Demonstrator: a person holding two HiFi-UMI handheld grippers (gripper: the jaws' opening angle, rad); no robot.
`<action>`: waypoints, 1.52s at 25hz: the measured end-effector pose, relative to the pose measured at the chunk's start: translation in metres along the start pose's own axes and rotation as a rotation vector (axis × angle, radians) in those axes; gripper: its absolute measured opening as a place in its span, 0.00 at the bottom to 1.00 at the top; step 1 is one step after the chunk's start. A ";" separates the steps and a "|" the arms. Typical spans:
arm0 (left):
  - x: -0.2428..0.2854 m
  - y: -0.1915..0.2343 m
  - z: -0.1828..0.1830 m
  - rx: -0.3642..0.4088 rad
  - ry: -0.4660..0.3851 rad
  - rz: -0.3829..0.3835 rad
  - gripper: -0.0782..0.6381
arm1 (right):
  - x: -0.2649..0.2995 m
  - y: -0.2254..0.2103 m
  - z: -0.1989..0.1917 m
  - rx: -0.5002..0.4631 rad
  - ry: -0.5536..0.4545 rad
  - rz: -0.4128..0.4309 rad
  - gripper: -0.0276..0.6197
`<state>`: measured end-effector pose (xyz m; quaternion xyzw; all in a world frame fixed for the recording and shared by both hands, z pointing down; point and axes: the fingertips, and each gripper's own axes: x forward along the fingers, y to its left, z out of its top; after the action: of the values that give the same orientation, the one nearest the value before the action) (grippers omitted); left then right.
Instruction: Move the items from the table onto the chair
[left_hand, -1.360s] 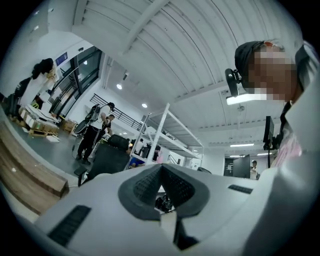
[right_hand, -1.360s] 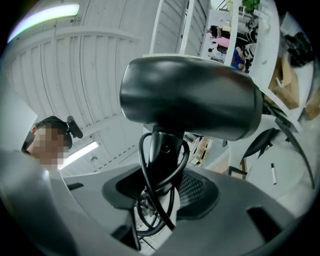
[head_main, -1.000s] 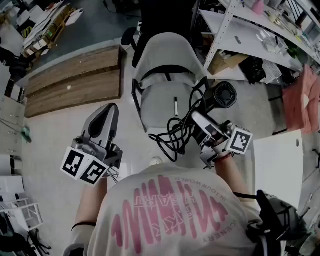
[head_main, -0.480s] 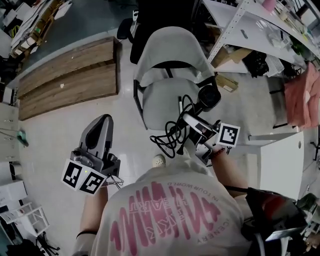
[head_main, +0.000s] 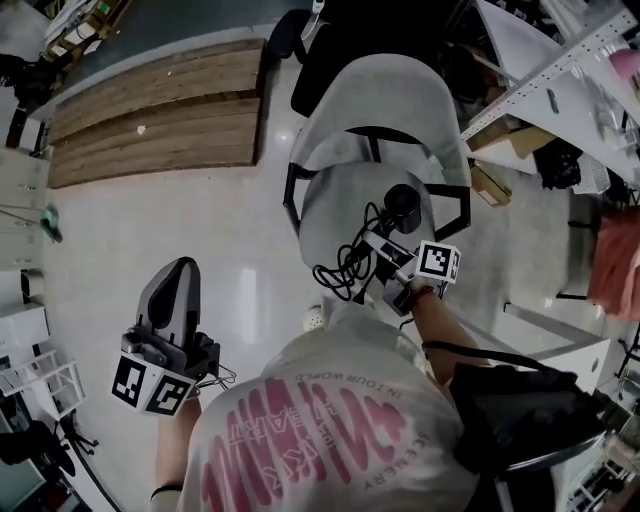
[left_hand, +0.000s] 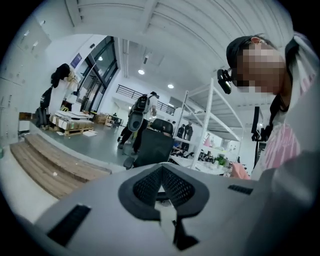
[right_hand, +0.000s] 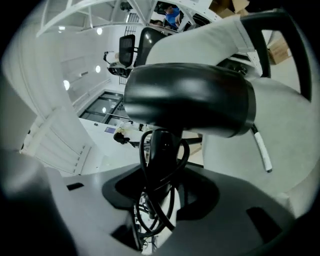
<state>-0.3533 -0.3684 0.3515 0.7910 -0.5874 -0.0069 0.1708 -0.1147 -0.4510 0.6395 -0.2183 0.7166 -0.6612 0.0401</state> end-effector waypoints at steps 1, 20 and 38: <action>0.004 0.003 0.000 -0.015 0.014 0.028 0.12 | 0.005 -0.015 0.002 0.018 0.037 -0.031 0.33; 0.053 0.016 -0.026 -0.122 0.207 0.307 0.12 | 0.063 -0.191 0.007 0.109 0.467 -0.600 0.32; 0.025 0.013 -0.039 -0.146 0.031 0.115 0.12 | 0.019 -0.174 0.000 0.069 0.306 -0.769 0.32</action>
<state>-0.3493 -0.3851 0.3970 0.7415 -0.6270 -0.0276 0.2373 -0.0863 -0.4631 0.8121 -0.3681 0.5579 -0.6764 -0.3095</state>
